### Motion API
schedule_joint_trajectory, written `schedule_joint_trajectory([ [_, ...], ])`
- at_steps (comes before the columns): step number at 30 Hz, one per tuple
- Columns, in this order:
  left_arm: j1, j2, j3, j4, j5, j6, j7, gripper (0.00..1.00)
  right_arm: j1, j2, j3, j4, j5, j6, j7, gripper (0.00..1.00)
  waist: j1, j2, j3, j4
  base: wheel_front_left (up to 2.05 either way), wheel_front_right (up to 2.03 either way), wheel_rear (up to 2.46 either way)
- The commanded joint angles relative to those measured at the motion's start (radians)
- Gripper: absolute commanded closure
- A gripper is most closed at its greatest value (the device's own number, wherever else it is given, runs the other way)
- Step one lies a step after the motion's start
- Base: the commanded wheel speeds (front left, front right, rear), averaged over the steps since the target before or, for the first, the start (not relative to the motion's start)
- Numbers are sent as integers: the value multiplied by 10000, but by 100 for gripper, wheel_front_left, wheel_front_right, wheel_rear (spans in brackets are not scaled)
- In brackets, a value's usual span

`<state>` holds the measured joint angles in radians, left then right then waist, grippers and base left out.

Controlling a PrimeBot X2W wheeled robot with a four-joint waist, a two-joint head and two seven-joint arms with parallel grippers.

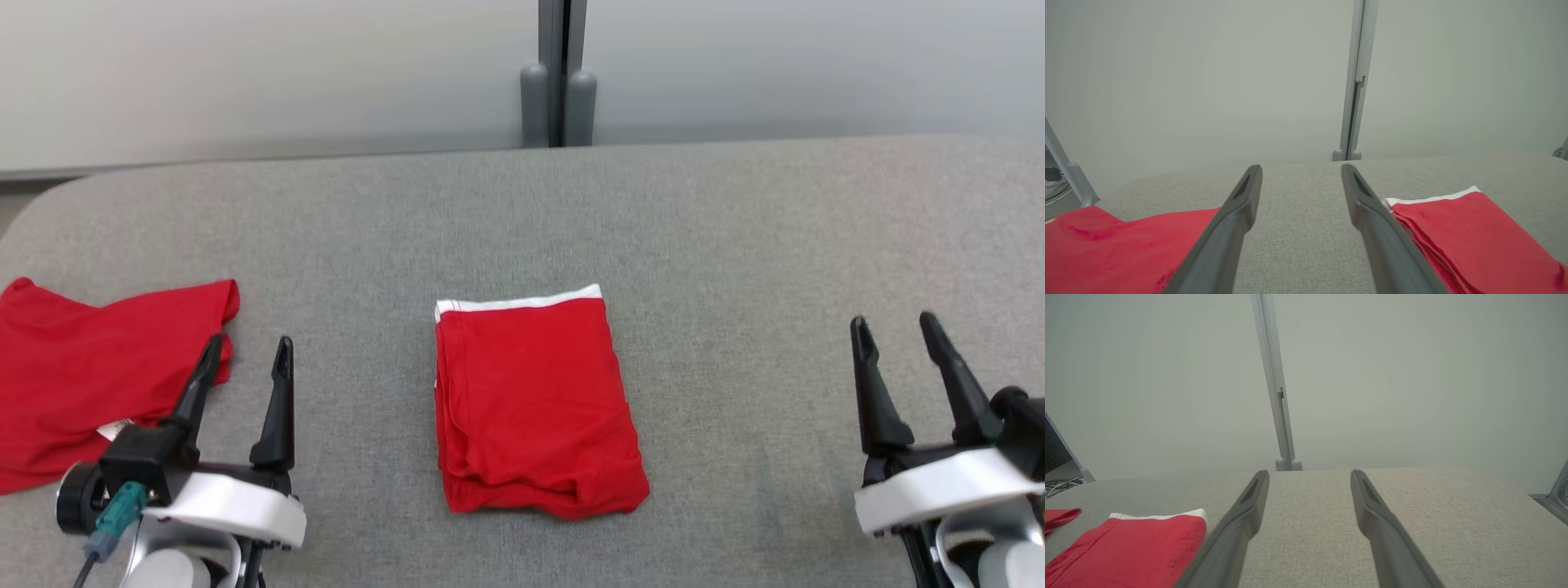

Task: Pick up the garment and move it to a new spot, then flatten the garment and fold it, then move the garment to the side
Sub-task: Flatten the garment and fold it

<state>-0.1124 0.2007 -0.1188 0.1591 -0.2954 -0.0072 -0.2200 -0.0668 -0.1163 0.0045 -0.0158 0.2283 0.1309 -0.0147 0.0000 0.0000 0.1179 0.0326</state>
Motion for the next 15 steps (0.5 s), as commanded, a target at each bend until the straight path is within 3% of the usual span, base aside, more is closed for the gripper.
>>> schedule_joint_trajectory([
  [1,301,52,-15,0,8,76,12,0,381,-85,-11,-100,-47,-3,167,0,0,0,-609,8,0,0,0],
  [15,1448,149,-206,-321,-5,287,330,0,2045,-344,-206,-1385,-95,-3,1116,0,0,0,-1717,107,0,0,0],
])
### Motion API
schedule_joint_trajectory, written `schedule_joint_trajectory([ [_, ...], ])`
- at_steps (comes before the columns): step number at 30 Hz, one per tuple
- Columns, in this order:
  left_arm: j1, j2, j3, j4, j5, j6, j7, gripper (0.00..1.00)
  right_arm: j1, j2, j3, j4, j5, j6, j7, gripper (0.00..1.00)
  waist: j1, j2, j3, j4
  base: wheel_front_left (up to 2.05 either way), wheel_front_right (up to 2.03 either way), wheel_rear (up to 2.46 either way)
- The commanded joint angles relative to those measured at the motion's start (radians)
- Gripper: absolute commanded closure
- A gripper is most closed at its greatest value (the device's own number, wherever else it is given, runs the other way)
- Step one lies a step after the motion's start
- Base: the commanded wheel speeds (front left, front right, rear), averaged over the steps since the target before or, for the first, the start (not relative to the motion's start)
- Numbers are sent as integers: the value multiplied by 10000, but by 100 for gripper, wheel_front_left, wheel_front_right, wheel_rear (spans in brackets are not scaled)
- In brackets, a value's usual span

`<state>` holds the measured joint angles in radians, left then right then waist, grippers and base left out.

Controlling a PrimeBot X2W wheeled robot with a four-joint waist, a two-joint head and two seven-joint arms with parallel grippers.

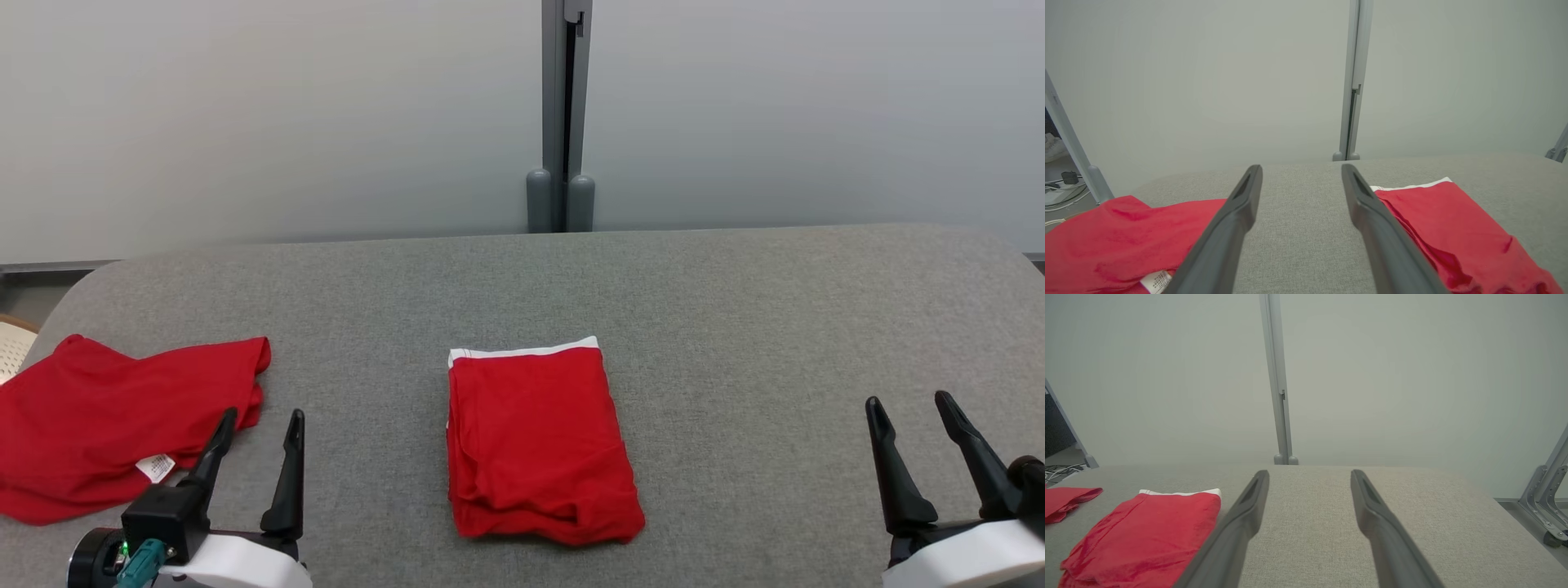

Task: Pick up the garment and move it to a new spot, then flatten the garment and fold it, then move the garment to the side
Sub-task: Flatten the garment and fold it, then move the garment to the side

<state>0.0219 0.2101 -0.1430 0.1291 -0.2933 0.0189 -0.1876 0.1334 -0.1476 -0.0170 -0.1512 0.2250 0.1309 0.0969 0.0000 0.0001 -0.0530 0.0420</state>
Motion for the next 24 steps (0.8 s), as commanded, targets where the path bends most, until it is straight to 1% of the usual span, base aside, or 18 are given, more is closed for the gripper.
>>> schedule_joint_trajectory([
  [1,117,77,44,-26,-25,56,8,0,95,-5,-17,-106,-60,-3,52,0,0,-1,-28,19,0,0,0],
  [11,149,193,85,-148,-119,170,95,0,174,169,-65,-474,-77,-3,176,0,0,-1,-55,11,0,0,0],
  [21,73,207,22,-237,-156,255,119,0,214,215,-71,-467,-61,-3,251,0,0,-1,-27,55,0,0,0],
  [24,-87,209,-29,-312,-120,246,108,0,237,253,-119,-389,-67,-2,305,0,0,-1,74,199,0,0,0],
])
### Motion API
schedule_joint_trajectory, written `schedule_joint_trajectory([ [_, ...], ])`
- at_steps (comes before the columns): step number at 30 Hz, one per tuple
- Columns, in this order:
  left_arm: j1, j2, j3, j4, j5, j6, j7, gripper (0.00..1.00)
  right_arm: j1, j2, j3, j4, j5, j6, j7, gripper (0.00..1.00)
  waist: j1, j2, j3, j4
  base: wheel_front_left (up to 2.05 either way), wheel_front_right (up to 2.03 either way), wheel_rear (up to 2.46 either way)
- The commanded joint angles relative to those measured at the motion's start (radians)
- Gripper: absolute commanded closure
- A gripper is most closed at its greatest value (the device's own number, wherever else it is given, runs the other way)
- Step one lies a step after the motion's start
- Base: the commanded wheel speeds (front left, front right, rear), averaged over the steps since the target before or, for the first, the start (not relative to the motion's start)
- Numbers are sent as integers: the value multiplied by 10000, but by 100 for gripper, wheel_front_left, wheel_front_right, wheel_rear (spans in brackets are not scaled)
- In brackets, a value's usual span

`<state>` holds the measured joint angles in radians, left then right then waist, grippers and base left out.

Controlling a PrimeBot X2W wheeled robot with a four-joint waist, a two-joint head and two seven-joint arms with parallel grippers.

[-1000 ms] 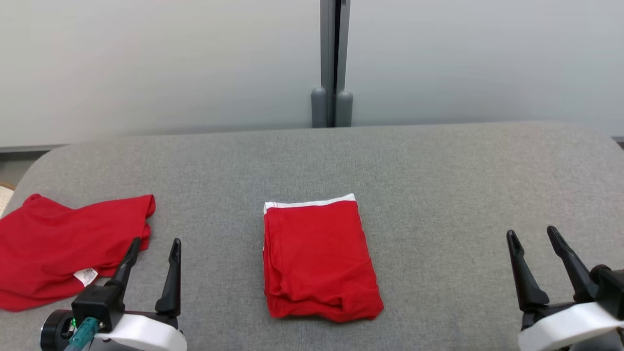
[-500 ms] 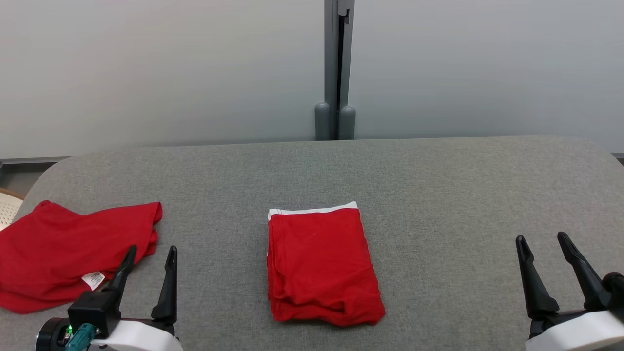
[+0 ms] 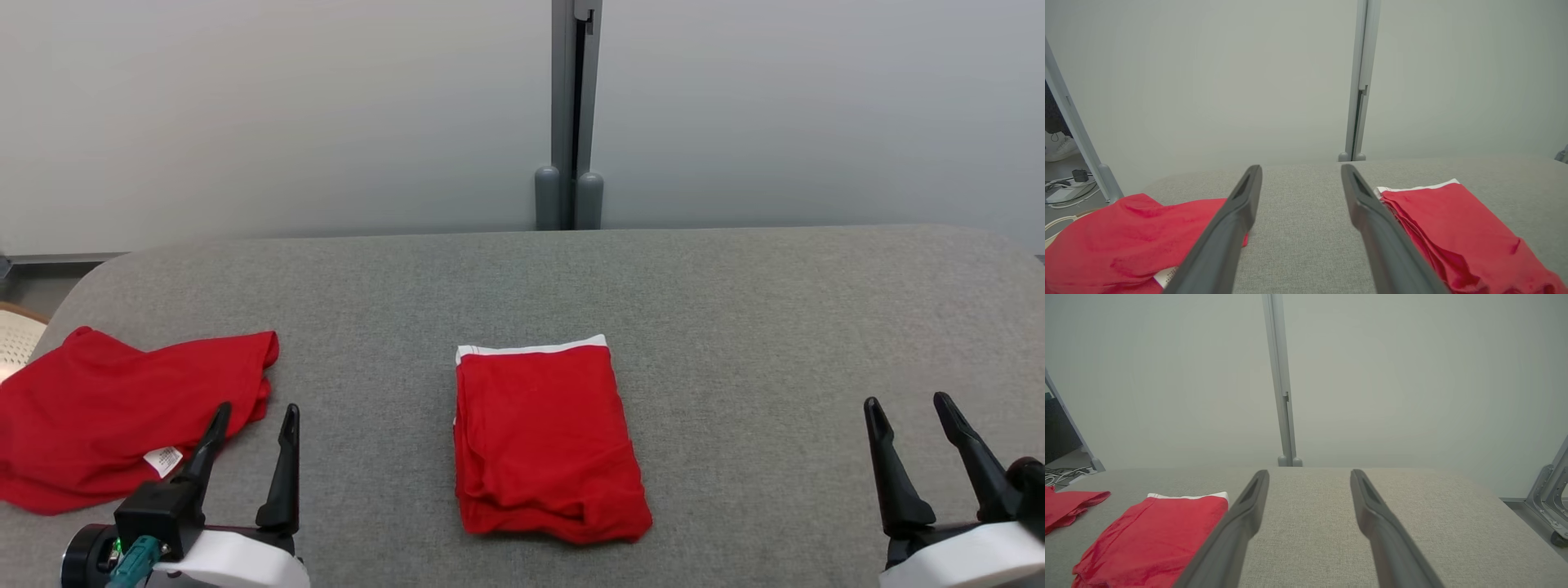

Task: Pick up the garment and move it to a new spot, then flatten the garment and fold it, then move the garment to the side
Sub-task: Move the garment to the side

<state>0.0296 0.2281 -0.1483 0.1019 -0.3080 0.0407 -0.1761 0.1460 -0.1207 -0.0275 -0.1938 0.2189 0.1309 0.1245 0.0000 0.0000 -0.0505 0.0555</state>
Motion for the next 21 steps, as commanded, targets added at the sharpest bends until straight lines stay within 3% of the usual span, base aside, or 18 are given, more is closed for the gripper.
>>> schedule_joint_trajectory([
  [1,-246,21,6,-78,63,55,-42,0,110,-25,-10,105,-18,-2,57,0,0,0,92,154,0,0,0],
  [10,-1362,-434,-530,-240,160,-122,-262,0,-158,-226,84,1257,180,-2,-30,0,0,0,885,1716,0,0,0],
  [15,-2218,-825,-887,38,171,-411,-558,0,-861,-223,410,2555,424,-2,-182,0,0,0,1644,2854,0,0,0],
  [21,-2790,-1097,-979,360,203,-553,-806,0,-2009,-127,893,4213,567,-3,-264,0,0,0,2133,3558,0,0,0],
])
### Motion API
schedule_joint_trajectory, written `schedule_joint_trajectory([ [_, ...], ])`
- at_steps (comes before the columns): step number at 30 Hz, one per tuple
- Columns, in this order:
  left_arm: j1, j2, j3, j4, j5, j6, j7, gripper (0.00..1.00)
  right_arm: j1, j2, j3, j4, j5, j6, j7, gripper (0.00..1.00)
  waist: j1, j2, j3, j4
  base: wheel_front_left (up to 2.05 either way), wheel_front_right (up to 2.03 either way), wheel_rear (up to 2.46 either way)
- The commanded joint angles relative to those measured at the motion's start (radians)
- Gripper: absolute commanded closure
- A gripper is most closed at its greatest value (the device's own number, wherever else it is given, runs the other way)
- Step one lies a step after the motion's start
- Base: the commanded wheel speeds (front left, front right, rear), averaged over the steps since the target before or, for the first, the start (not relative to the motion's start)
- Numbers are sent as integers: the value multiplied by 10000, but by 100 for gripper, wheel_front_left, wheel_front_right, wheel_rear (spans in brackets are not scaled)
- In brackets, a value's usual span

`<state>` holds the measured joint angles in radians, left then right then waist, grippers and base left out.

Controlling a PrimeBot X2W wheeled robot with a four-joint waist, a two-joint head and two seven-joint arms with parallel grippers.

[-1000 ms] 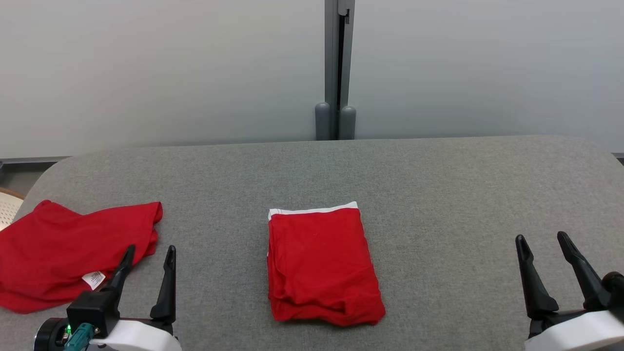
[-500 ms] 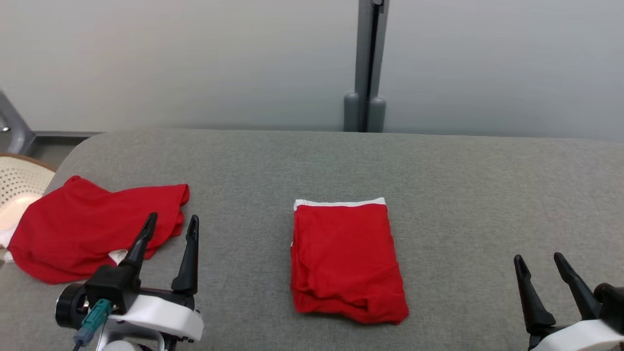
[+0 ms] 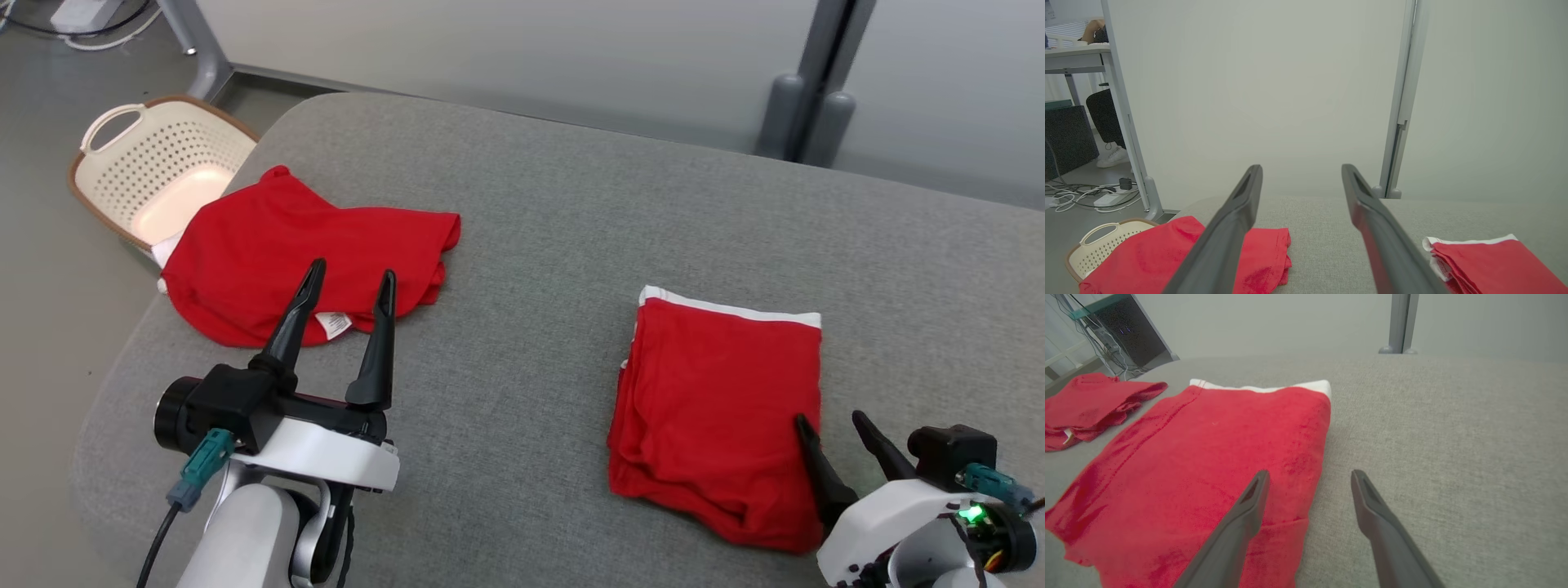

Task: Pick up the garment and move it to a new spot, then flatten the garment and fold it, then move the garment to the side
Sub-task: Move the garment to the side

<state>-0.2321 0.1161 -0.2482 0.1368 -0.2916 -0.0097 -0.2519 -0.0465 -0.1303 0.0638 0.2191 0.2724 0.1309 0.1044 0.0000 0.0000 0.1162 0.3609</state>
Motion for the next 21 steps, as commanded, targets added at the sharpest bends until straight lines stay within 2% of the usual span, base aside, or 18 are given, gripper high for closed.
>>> schedule_joint_trajectory([
  [1,-213,-16,26,57,46,-46,-71,0,-200,-26,1,358,30,-3,4,0,0,0,487,582,0,0,0],
  [3,-275,-84,36,126,59,-70,-106,0,-408,14,40,808,9,-2,131,0,0,0,525,684,0,0,0],
  [4,-291,-118,49,138,70,-83,-123,0,-477,41,62,962,5,-2,180,56,0,0,527,716,0,0,0],
  [5,-291,-132,69,147,84,-74,-117,0,-501,54,65,1112,-11,-2,261,100,0,0,527,728,0,0,0],
  [8,-261,-122,143,122,187,-66,-129,0,-601,-28,121,1132,-181,-3,181,100,0,0,532,627,0,0,0],
  [13,-150,-5,203,-97,413,-139,-123,0,-572,-92,340,599,-399,-3,-16,100,0,0,573,-208,0,0,0],
  [20,-248,218,171,-368,652,-285,-120,0,-368,-472,808,-442,-521,-7,27,100,0,0,783,-2388,0,0,0],
  [21,-316,262,90,-437,680,-348,-120,0,-357,-640,836,-609,-464,-5,62,100,0,0,881,-3059,0,0,0],
])
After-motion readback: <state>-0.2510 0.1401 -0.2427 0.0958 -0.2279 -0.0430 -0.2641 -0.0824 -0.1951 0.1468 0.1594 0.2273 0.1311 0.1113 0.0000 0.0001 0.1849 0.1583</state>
